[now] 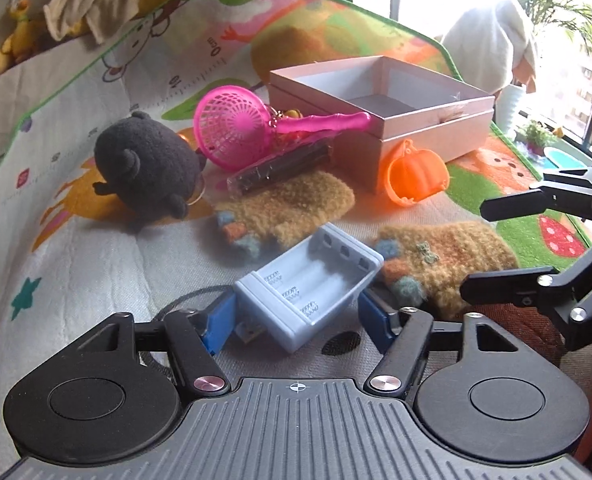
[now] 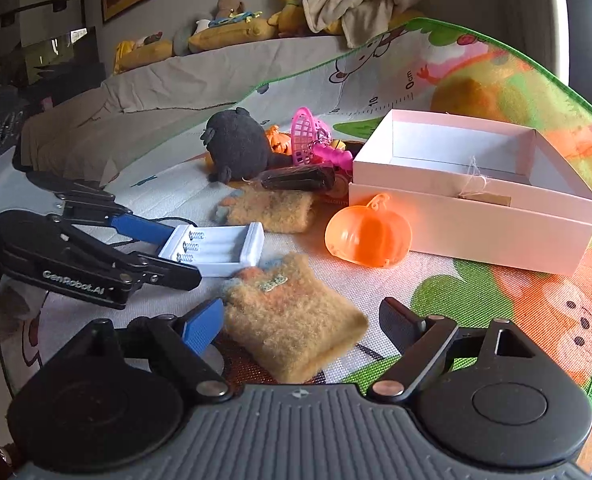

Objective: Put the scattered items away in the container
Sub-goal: 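Move the left tool to the white battery charger while the right tool approaches a tan mitten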

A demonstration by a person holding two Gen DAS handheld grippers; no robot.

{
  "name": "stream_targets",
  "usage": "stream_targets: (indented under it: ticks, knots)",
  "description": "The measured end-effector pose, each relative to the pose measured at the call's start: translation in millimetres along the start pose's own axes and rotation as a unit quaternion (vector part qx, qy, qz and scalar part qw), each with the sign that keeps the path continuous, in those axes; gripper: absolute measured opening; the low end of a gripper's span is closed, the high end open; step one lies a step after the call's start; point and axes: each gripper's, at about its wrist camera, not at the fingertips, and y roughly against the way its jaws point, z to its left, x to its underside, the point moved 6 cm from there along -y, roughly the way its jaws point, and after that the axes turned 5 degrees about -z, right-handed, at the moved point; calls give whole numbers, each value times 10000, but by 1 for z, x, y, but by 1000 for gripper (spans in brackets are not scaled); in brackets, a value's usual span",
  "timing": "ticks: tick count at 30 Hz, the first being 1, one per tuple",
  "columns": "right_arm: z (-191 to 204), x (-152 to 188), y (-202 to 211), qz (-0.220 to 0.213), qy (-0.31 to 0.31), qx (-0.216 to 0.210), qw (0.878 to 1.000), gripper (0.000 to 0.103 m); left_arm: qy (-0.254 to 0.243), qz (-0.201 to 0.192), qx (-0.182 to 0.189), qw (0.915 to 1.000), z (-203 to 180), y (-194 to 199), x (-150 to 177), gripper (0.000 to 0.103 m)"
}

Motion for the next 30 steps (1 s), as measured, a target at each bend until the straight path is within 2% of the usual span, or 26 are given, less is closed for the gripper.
stream_targets:
  ticks: [1,4,6,7,8,10,14,21,25,27,30]
  knots:
    - [0,0,0,1,6,2,10000,86,59,17,55,10000,-3,5,1,59]
    - [2,0,1,-5,59,5,10000,86,58,9,505,9987,-16,19,5,59]
    - [4,0,1,12,159,-21,9999,85,-46,-42,654,9978,-25,26,6,62]
    - [6,1,1,34,207,-27,9998,80,-99,-69,622,9980,-28,28,6,66]
    - [6,2,2,79,259,-11,9996,69,-127,-93,543,9984,-28,28,5,72]
    - [6,6,5,178,374,75,9991,60,-93,-128,328,9993,-23,26,3,75]
    - [-1,12,24,290,482,184,9982,56,0,-164,-3,9999,-13,21,3,82]
    - [-11,21,50,456,482,251,9975,58,-140,-235,-39,9996,-18,8,-1,84]
    - [-15,18,51,311,435,320,9981,69,-501,-217,-79,9985,-29,-9,-6,85]
    - [-17,16,50,264,372,320,9984,70,-554,-236,-80,9982,-32,-15,-8,85]
    - [-16,14,47,211,335,266,9989,70,-515,-214,-24,9984,-33,-15,-10,73]
